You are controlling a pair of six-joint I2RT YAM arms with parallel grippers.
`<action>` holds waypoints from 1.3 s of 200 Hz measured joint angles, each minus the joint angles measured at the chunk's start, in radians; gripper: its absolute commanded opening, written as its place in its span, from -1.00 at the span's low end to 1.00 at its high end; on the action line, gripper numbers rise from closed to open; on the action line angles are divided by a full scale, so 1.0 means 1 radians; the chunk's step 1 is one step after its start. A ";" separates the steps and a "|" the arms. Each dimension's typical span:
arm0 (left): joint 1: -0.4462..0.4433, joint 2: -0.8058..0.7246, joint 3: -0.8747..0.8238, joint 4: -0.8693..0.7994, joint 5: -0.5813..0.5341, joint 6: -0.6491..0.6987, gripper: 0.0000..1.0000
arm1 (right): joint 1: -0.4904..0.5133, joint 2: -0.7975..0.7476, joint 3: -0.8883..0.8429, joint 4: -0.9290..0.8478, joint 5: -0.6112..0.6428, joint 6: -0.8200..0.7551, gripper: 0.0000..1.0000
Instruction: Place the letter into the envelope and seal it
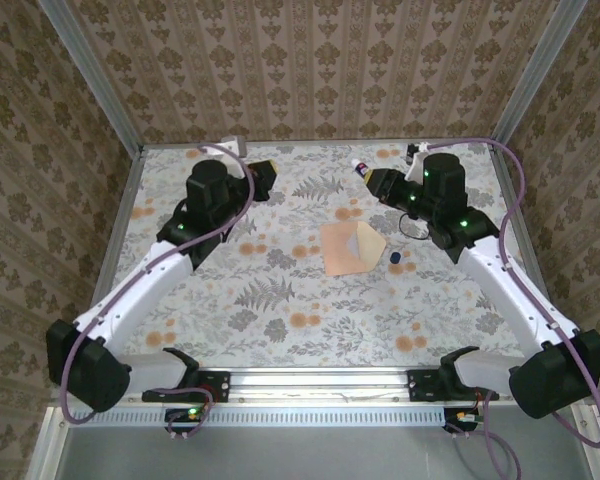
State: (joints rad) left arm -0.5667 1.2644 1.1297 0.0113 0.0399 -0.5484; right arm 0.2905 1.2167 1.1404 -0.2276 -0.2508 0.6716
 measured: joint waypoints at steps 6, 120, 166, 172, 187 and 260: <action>0.000 0.027 0.031 -0.043 0.006 0.032 -0.83 | 0.000 0.007 0.017 -0.035 0.005 -0.018 -0.59; -0.090 0.521 0.220 -0.242 0.048 0.247 -1.00 | -0.007 0.188 0.128 -0.383 0.013 -0.200 -0.68; -0.108 0.650 0.277 -0.227 0.060 0.246 -1.00 | -0.007 0.255 0.165 -0.433 0.012 -0.236 -0.69; -0.109 0.658 0.279 -0.224 0.062 0.246 -1.00 | -0.007 0.263 0.168 -0.437 0.012 -0.240 -0.69; -0.109 0.678 0.280 -0.220 0.068 0.242 -1.00 | -0.007 0.284 0.172 -0.444 0.012 -0.251 -0.69; -0.109 0.739 0.288 -0.210 0.070 0.204 -1.00 | -0.006 0.343 0.173 -0.464 0.011 -0.266 -0.72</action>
State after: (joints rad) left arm -0.6758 2.0033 1.4178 -0.1989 0.1097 -0.3439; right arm 0.2840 1.5593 1.3132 -0.6914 -0.2398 0.4061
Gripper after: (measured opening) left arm 0.058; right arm 0.269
